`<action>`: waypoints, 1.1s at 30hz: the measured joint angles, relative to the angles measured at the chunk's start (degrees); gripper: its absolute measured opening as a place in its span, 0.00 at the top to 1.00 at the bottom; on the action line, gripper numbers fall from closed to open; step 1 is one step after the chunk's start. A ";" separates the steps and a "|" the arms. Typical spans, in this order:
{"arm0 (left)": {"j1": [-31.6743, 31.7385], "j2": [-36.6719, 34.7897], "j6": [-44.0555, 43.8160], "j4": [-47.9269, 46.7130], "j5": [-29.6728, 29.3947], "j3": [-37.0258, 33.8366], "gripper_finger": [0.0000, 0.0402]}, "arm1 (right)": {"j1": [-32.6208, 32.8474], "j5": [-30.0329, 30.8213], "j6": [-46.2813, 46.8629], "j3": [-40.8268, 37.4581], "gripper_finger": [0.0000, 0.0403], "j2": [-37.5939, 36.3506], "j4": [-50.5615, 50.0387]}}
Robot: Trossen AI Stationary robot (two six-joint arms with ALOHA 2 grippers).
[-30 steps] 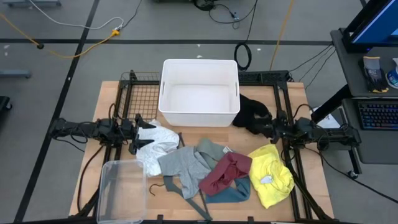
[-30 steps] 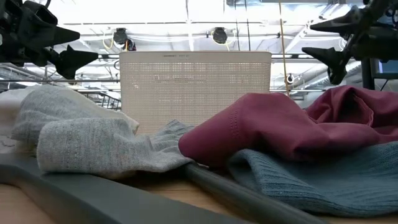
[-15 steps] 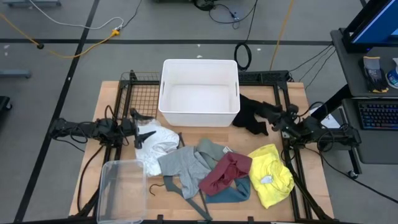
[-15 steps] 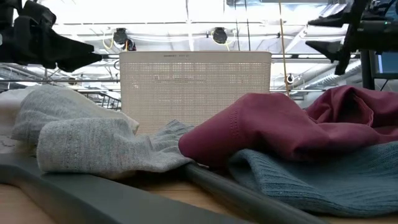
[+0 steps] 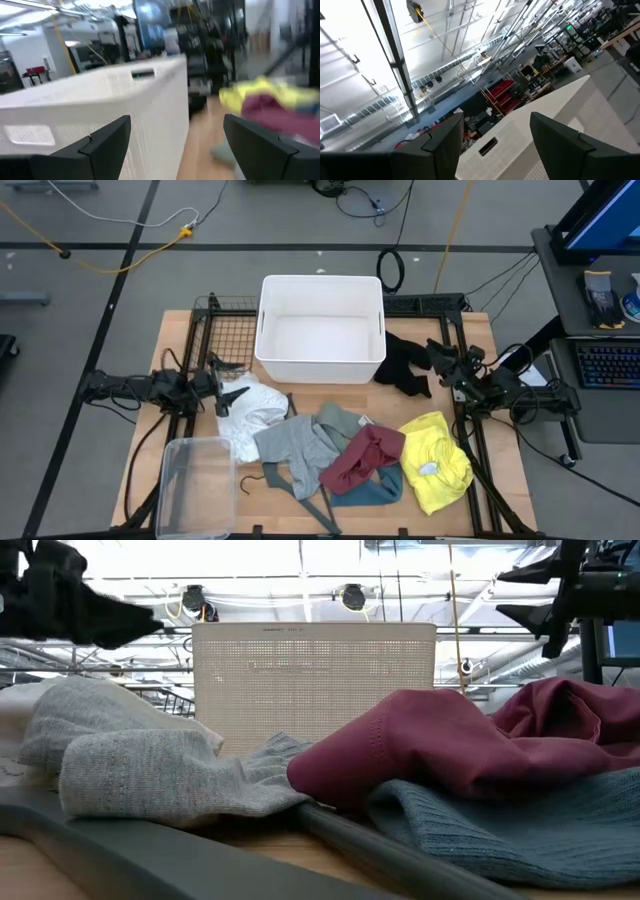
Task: Pick & Place Cloths
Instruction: Put the yellow shirt into the white bin
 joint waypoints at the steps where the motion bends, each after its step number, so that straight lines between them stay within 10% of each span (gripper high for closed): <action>1: 0.00 0.00 -1.67 1.87 -0.05 0.01 0.19 | 0.00 -0.82 -0.14 0.00 0.44 -0.02 0.26; 10: 0.02 0.00 -6.54 10.82 0.27 0.03 0.19 | 0.01 -1.92 -2.44 0.02 0.44 0.00 1.20; 17: 0.02 0.00 -6.38 10.78 0.56 0.03 0.19 | 0.04 -18.49 6.71 0.84 0.50 -0.01 -1.15; 33: 0.02 0.00 -9.39 10.80 0.61 0.08 0.19 | 0.07 -44.10 4.68 29.33 0.84 16.39 -54.85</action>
